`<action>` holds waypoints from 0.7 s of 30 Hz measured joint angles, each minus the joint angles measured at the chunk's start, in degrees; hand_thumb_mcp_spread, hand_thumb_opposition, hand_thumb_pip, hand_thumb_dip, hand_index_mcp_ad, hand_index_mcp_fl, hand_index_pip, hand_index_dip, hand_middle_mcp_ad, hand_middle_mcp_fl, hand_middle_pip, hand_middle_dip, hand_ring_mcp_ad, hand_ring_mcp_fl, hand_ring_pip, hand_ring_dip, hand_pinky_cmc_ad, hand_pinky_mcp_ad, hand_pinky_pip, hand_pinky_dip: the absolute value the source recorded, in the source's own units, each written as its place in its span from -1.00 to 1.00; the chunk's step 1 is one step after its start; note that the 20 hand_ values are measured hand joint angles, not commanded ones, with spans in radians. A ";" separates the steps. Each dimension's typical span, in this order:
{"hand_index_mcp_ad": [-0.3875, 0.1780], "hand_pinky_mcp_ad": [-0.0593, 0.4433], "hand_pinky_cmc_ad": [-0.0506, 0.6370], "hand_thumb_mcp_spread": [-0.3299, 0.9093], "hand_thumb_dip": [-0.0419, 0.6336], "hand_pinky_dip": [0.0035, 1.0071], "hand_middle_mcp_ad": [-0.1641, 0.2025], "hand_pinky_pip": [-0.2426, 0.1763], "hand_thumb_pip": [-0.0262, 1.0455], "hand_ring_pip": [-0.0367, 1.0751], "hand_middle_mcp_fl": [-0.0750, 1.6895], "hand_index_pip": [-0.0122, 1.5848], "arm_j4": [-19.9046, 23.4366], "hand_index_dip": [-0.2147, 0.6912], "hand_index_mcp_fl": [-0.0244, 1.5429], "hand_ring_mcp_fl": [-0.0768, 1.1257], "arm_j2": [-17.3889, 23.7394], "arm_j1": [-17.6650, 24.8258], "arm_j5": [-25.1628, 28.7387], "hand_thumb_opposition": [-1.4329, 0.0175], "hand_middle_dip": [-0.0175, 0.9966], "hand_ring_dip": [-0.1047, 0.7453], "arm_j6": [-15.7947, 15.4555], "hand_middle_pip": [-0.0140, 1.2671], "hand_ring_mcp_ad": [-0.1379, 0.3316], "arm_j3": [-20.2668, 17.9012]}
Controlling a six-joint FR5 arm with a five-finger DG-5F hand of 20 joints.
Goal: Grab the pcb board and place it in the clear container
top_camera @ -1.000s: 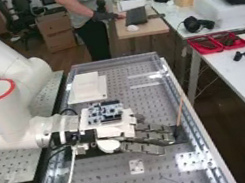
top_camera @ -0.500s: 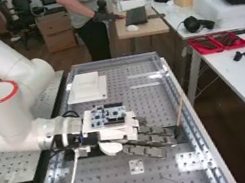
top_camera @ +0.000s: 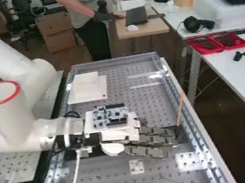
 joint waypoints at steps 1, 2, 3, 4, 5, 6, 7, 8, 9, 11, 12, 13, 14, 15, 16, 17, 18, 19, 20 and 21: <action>-0.40 -0.18 0.06 0.61 -0.17 -0.64 0.24 -0.13 -0.19 -0.77 -0.87 0.90 0.02 -0.14 -0.64 -0.85 0.00 0.01 0.03 -0.17 -0.68 -0.67 0.04 -0.75 -0.02 -0.02; -0.40 -0.18 0.06 0.61 -0.17 -0.64 0.24 -0.13 -0.19 -0.77 -0.87 0.90 0.05 -0.14 -0.65 -0.85 0.01 0.02 0.06 -0.17 -0.68 -0.67 0.07 -0.75 -0.02 -0.05; -0.40 -0.17 0.05 0.61 -0.17 -0.64 0.24 -0.13 -0.19 -0.77 -0.87 0.90 0.13 -0.14 -0.64 -0.85 0.03 0.03 0.13 -0.17 -0.68 -0.67 0.14 -0.75 -0.02 -0.18; -0.40 -0.18 0.06 0.61 -0.16 -0.64 0.24 -0.13 -0.19 -0.77 -0.87 0.90 0.27 -0.14 -0.65 -0.85 0.10 0.04 0.21 -0.17 -0.68 -0.67 0.23 -0.75 -0.02 -0.44; -0.40 -0.18 0.06 0.61 -0.16 -0.64 0.24 -0.13 -0.18 -0.77 -0.87 0.90 0.34 -0.14 -0.65 -0.85 0.14 0.05 0.25 -0.16 -0.68 -0.67 0.27 -0.75 -0.02 -0.56; -0.40 -0.18 0.06 0.61 -0.15 -0.64 0.24 -0.13 -0.17 -0.77 -0.87 0.90 0.50 -0.14 -0.65 -0.85 0.25 0.08 0.35 -0.16 -0.68 -0.67 0.34 -0.75 -0.02 -0.85; -0.40 -0.17 0.06 0.62 -0.15 -0.64 0.24 -0.13 -0.17 -0.77 -0.87 0.90 0.58 -0.14 -0.64 -0.85 0.35 0.12 0.48 -0.15 -0.68 -0.67 0.39 -0.75 -0.02 -1.11; -0.40 -0.18 0.06 0.62 -0.15 -0.64 0.24 -0.13 -0.16 -0.77 -0.87 0.90 0.61 -0.14 -0.64 -0.85 0.41 0.14 0.55 -0.16 -0.68 -0.67 0.43 -0.75 -0.02 -1.21; -0.40 -0.18 0.06 0.62 -0.15 -0.64 0.24 -0.13 -0.16 -0.77 -0.87 0.90 0.66 -0.14 -0.65 -0.85 0.47 0.17 0.64 -0.16 -0.68 -0.67 0.48 -0.75 -0.02 -1.30; -0.40 -0.18 0.05 0.62 -0.15 -0.64 0.24 -0.13 -0.16 -0.77 -0.87 0.90 0.78 -0.14 -0.64 -0.85 0.58 0.23 0.86 -0.16 -0.68 -0.67 0.59 -0.75 -0.02 -1.56; -0.40 -0.18 0.06 0.62 -0.15 -0.64 0.24 -0.13 -0.16 -0.77 -0.87 0.90 0.91 -0.15 -0.64 -0.85 0.66 0.28 1.02 -0.16 -0.68 -0.67 0.67 -0.75 -0.02 -1.73; -0.40 -0.18 0.06 0.62 -0.15 -0.64 0.24 -0.13 -0.16 -0.77 -0.87 0.90 0.96 -0.14 -0.65 -0.85 0.69 0.30 1.10 -0.16 -0.68 -0.67 0.71 -0.75 -0.02 -1.79; -0.40 -0.18 0.06 0.62 -0.15 -0.64 0.24 -0.13 -0.16 -0.77 -0.87 0.90 1.13 -0.14 -0.65 -0.85 0.74 0.34 1.24 -0.16 -0.68 -0.67 0.79 -0.75 -0.02 -1.90; -0.40 -0.18 0.05 0.61 -0.15 -0.64 0.24 -0.13 -0.16 -0.77 -0.87 0.90 1.29 -0.14 -0.65 -0.85 0.78 0.38 1.32 -0.17 -0.68 -0.67 0.85 -0.75 -0.02 -1.98; -0.40 -0.18 0.05 0.61 -0.16 -0.64 0.24 -0.13 -0.17 -0.77 -0.87 0.90 1.45 -0.14 -0.65 -0.85 0.82 0.42 1.42 -0.18 -0.68 -0.67 0.94 -0.75 -0.02 -2.06; -0.40 -0.17 0.06 0.61 -0.17 -0.64 0.24 -0.13 -0.18 -0.77 -0.87 0.90 1.52 -0.14 -0.65 -0.85 0.84 0.45 1.46 -0.18 -0.68 -0.67 0.98 -0.75 -0.02 -2.09; -0.40 -0.18 0.06 0.61 -0.17 -0.64 0.24 -0.13 -0.18 -0.77 -0.87 0.90 1.69 -0.14 -0.65 -0.85 0.88 0.51 1.53 -0.18 -0.68 -0.67 1.04 -0.75 -0.02 -2.13; -0.40 -0.18 0.06 0.61 -0.17 -0.64 0.24 -0.13 -0.18 -0.77 -0.87 0.90 1.78 -0.14 -0.65 -0.85 0.94 0.56 1.57 -0.18 -0.68 -0.67 1.07 -0.75 -0.02 -2.12; -0.40 -0.18 0.06 0.61 -0.17 -0.64 0.24 -0.13 -0.18 -0.77 -0.87 0.90 1.82 -0.14 -0.65 -0.85 0.96 0.58 1.58 -0.18 -0.68 -0.67 1.08 -0.75 -0.02 -2.12; -0.40 -0.18 0.06 0.61 -0.17 -0.64 0.22 -0.13 -0.18 -0.77 -0.87 0.89 1.88 -0.14 -0.65 -0.85 1.03 0.61 1.61 -0.18 -0.68 -0.67 1.11 -0.75 -0.02 -2.11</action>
